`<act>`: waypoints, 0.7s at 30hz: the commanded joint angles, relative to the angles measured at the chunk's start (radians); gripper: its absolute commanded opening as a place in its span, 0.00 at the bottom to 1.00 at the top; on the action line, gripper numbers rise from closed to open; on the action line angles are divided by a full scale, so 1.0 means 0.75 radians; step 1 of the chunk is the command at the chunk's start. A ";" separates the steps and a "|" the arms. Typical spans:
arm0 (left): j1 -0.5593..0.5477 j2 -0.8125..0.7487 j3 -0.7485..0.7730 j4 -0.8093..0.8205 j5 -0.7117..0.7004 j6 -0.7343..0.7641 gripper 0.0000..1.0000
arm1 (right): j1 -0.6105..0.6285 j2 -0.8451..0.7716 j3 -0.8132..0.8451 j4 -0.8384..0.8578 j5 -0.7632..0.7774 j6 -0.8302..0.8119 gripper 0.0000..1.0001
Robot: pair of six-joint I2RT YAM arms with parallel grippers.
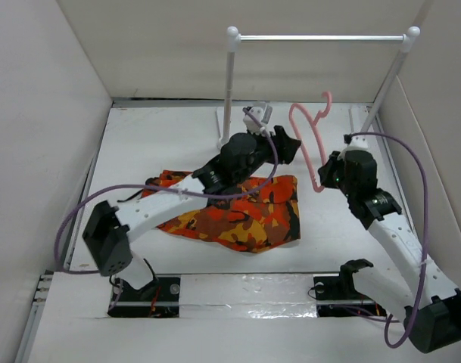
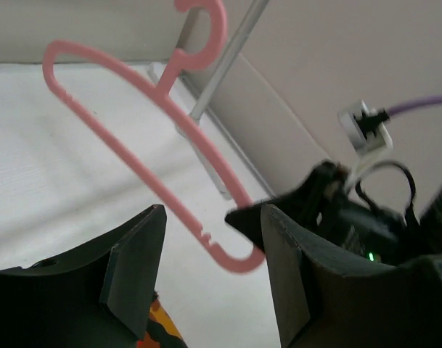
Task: Place the trousers on the hanger
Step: Pick up the hanger from the clothesline, then place the trousers on the hanger.
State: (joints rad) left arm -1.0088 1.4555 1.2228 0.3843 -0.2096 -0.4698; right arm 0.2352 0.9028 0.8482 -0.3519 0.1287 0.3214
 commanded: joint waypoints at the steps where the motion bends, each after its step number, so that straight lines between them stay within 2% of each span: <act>1: 0.112 0.212 0.256 -0.152 0.212 0.027 0.53 | 0.083 0.001 -0.079 0.017 0.106 0.042 0.00; 4: 0.112 0.386 0.477 -0.273 0.188 0.096 0.53 | 0.142 -0.011 -0.174 0.066 0.109 0.064 0.00; 7: 0.112 0.489 0.590 -0.341 0.106 0.131 0.54 | 0.183 -0.026 -0.211 0.085 0.119 0.081 0.00; 10: 0.112 0.571 0.652 -0.367 0.040 0.162 0.55 | 0.210 -0.022 -0.213 0.077 0.133 0.077 0.00; 17: 0.112 0.736 0.814 -0.367 0.132 0.150 0.57 | 0.300 0.023 -0.219 0.070 0.213 0.089 0.00; 21: 0.112 0.802 0.881 -0.345 0.055 0.158 0.58 | 0.333 0.028 -0.225 0.064 0.239 0.103 0.00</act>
State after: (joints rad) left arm -0.9230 2.0567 1.8137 0.0864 -0.1368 -0.3706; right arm 0.4644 0.9257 0.6777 -0.3347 0.2672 0.3840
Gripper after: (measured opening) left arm 0.572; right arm 0.129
